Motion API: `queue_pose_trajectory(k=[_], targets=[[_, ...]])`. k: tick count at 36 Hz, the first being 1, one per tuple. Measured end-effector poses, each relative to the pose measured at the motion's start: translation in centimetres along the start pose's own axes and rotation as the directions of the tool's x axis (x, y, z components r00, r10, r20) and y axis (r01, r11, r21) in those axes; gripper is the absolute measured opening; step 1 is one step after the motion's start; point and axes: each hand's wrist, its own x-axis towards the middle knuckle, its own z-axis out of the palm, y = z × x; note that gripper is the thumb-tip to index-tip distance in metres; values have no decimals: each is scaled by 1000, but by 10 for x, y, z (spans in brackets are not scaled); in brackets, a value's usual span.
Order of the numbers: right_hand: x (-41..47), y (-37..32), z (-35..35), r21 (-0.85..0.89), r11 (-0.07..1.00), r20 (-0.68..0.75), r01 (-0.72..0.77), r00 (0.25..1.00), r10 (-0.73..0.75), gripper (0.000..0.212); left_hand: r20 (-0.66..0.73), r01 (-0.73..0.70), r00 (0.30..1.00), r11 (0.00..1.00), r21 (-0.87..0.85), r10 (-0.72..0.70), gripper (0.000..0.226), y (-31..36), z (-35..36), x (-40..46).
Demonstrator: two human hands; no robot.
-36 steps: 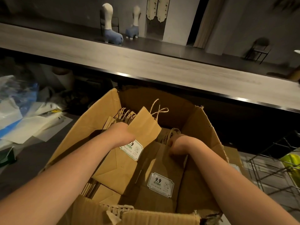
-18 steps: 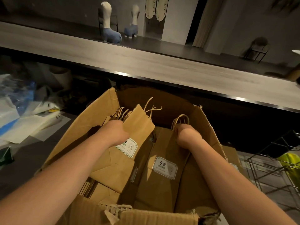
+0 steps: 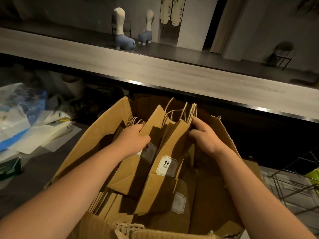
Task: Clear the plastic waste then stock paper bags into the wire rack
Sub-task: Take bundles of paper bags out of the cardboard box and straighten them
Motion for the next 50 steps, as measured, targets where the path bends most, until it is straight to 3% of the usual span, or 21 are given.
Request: queue_pose_trajectory(k=[5, 9, 12, 15, 21, 25, 28, 30, 32, 34, 35, 37, 40, 42, 44, 47, 50], targets=[[-1, -5, 3, 119, 988, -52, 102, 994, -97, 35, 142, -36, 988, 979, -201, 66, 22, 15, 4, -11], [0, -2, 5, 91, 991, -58, 101, 994, -96, 37, 232, -14, 969, 958, -286, 83, 28, 20, 11, -20], [2, -1, 8, 96, 989, -55, 116, 992, -111, 37, 258, -50, 959, 965, -258, 118, 39, 19, 16, -26], [4, 0, 9, 86, 987, -54, 132, 990, -128, 36, 287, -150, 942, 983, -106, 175, 48, 24, 21, -34], [5, 3, 10, 52, 987, -22, 155, 988, -154, 31, 237, -144, 960, 989, -33, 148, 48, 24, 25, -36], [6, 4, 11, -239, 953, -201, 187, 951, -237, 16, 125, -186, 973, 980, -64, 193, 30, 26, 18, -35], [4, 1, 12, -316, 914, -379, 254, 849, -367, 48, -7, -219, 975, 964, -153, 220, 26, 27, 11, -35], [3, -2, 12, -193, 953, -425, 232, 856, -294, 67, -132, -257, 964, 939, -230, 231, 25, 28, 6, -37], [2, -7, 11, 150, 979, -297, 140, 951, -91, 71, -258, -342, 928, 888, -309, 268, 26, 30, 3, -39], [4, -7, 10, 421, 907, -44, 0, 999, 21, 57, -370, -450, 871, 829, -333, 324, 34, 33, 2, -42], [5, -8, 11, 450, 893, 39, -32, 999, 16, 48, -406, -486, 847, 811, -326, 344, 37, 34, 3, -43], [6, -9, 14, 446, 895, 57, -15, 998, -12, 35, -413, -508, 832, 808, -297, 371, 39, 32, 5, -43], [8, -7, 18, 403, 915, -10, 26, 1000, -24, 27, -281, -392, 907, 872, -292, 313, 35, 26, 10, -38], [10, -3, 19, 301, 953, -17, -19, 1000, 26, 26, -108, -235, 972, 907, -350, 211, 29, 22, 16, -34], [11, 7, 21, 253, 963, 33, -94, 996, 89, 31, -6, -137, 990, 926, -351, 144, 26, 18, 24, -30], [10, 14, 29, 226, 958, 40, -173, 985, 169, 44, 11, -59, 998, 919, -390, 69, 25, 16, 33, -27], [10, 16, 31, 260, 952, -5, -162, 986, 169, 45, -46, -78, 997, 919, -387, 66, 29, 17, 34, -25]])
